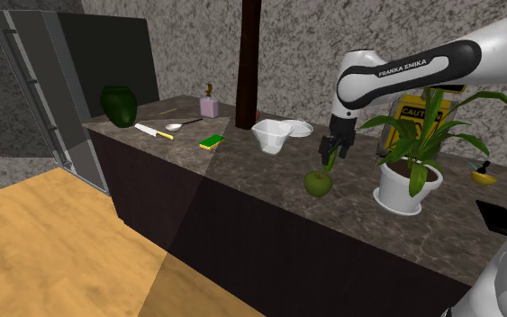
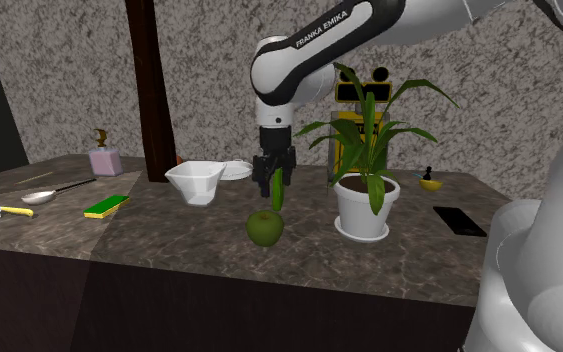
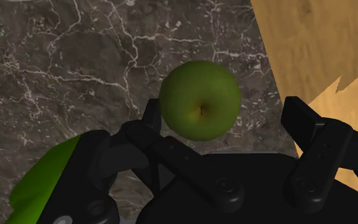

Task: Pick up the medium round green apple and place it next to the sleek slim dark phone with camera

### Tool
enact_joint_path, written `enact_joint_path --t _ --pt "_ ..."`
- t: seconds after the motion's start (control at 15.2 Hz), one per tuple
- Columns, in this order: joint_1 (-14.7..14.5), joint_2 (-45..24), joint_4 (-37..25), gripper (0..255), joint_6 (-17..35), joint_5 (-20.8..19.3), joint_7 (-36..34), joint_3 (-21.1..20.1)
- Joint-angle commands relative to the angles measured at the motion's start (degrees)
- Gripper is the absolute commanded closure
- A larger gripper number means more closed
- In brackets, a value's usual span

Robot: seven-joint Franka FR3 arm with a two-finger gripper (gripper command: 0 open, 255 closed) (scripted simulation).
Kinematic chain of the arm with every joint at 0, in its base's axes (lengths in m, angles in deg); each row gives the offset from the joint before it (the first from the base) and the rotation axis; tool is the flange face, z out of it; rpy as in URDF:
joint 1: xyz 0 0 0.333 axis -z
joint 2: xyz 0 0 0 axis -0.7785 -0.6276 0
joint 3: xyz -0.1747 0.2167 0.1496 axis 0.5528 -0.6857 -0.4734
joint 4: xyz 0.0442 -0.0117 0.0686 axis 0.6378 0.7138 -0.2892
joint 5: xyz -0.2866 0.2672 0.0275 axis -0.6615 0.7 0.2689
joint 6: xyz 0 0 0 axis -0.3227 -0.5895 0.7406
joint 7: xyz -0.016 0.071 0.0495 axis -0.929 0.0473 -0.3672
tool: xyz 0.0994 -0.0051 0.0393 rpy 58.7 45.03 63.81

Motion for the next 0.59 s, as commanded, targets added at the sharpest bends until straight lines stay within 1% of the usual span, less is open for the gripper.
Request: enact_joint_path --t 0.0,0.13,0.53 --pt "-0.05 -4.73 -2.37 0 2.13 1.69 1.43 0.71" --pt "0.08 -8.02 -4.38 0 3.18 3.01 2.62 1.11" --pt "0.09 -9.78 -1.52 0 7.74 3.51 2.98 1.09"
